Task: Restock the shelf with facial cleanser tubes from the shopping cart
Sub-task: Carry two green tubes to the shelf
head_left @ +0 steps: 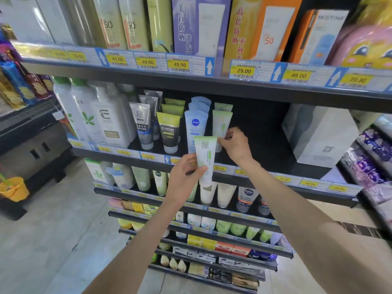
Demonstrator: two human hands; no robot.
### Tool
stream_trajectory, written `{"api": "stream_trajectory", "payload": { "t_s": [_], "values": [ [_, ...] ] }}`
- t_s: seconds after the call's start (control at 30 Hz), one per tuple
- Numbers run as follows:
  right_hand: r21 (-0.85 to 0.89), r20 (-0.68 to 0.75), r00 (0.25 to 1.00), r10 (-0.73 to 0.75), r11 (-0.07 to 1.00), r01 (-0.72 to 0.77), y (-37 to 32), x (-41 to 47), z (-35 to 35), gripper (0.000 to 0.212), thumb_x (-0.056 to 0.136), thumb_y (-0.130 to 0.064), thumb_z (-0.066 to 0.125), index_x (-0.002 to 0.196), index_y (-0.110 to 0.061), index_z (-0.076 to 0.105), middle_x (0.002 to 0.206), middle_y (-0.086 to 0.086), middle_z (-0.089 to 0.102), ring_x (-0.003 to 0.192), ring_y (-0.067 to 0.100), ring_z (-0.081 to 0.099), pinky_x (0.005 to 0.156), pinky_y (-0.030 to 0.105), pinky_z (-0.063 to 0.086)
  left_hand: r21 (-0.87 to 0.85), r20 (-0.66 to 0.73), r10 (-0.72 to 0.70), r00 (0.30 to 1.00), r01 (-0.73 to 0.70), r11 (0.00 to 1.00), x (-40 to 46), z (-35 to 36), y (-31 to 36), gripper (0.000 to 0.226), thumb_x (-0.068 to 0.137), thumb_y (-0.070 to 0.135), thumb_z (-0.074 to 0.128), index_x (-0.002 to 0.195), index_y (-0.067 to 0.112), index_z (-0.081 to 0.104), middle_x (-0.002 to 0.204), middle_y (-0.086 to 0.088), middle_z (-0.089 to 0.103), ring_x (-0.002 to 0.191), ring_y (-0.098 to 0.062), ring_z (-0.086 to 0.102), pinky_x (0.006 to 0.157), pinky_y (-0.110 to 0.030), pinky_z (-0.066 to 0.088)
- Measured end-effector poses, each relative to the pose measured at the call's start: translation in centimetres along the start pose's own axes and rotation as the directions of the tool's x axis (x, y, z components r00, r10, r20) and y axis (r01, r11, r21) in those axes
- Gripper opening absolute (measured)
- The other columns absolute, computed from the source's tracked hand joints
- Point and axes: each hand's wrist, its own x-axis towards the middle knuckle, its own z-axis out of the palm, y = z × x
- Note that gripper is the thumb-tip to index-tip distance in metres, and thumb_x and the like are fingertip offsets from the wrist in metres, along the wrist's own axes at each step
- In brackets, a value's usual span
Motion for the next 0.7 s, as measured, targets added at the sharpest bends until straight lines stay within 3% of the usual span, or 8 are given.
{"api": "stream_trajectory", "payload": {
  "t_s": [0.17,0.3,0.37,0.47,0.57,0.7],
  "values": [
    [-0.02,0.005,1.0,0.004,1.0,-0.004,0.1,0.2,0.2,0.04,0.089,-0.021,0.078,0.121,-0.008,0.057,0.12,0.007,0.068,0.104,0.018,0.066,0.086,0.03,0.054,0.006,0.006,-0.004,1.0,0.004,1.0,-0.2,0.0,0.5,0.04,0.09,0.021,0.078,0.127,0.02,0.064,0.119,0.008,0.072,0.106,-0.01,0.07,0.098,-0.038,0.057],
    [0.026,0.03,0.999,0.024,0.999,-0.025,0.3,-0.8,-0.7,0.063,0.09,-0.037,0.076,0.14,-0.009,0.049,0.129,0.003,0.059,0.114,0.016,0.061,0.093,0.03,0.052,0.018,0.003,0.007,1.0,-0.007,1.0,-0.4,-0.1,0.8,0.041,0.09,0.02,0.078,0.128,0.018,0.064,0.119,0.009,0.073,0.106,-0.008,0.07,0.098,-0.034,0.057],
    [0.082,-0.017,0.999,-0.033,0.996,0.034,0.0,-2.3,-2.0,0.052,0.094,-0.04,0.07,0.136,-0.013,0.056,0.125,-0.001,0.062,0.114,0.013,0.062,0.092,0.024,0.051,0.02,-0.013,0.019,1.0,-0.019,1.0,-0.4,-0.2,0.9,0.04,0.09,0.019,0.078,0.127,0.019,0.065,0.118,0.01,0.074,0.106,-0.007,0.07,0.097,-0.03,0.056],
    [0.26,0.037,0.99,-0.133,0.958,0.119,-0.5,-5.1,-3.7,0.027,0.1,-0.035,0.064,0.12,-0.019,0.068,0.114,-0.004,0.072,0.109,0.011,0.067,0.092,0.033,0.059,0.016,-0.036,0.039,0.999,-0.038,0.999,-0.4,-0.1,1.0,0.039,0.09,0.018,0.078,0.127,0.02,0.067,0.117,0.011,0.074,0.107,-0.004,0.069,0.097,-0.023,0.054],
    [0.336,0.2,0.955,-0.22,0.931,0.144,-1.5,-7.0,-4.6,0.026,0.101,-0.027,0.063,0.123,-0.015,0.068,0.115,0.0,0.073,0.108,0.015,0.071,0.087,0.034,0.061,0.013,-0.007,0.057,0.998,-0.057,0.998,-0.4,0.4,1.4,0.041,0.09,0.017,0.078,0.13,0.018,0.068,0.117,0.011,0.075,0.107,-0.004,0.07,0.096,-0.022,0.054],
    [0.341,0.248,0.94,-0.235,0.929,0.142,-2.2,-7.9,-5.0,0.022,0.096,-0.018,0.07,0.118,-0.013,0.071,0.111,-0.001,0.075,0.104,0.016,0.073,0.082,0.034,0.062,0.01,0.042,0.065,0.997,-0.065,0.998,-0.2,1.5,1.6,0.042,0.09,0.018,0.079,0.13,0.018,0.068,0.116,0.01,0.075,0.108,-0.008,0.07,0.098,-0.028,0.055]
  ]
}}
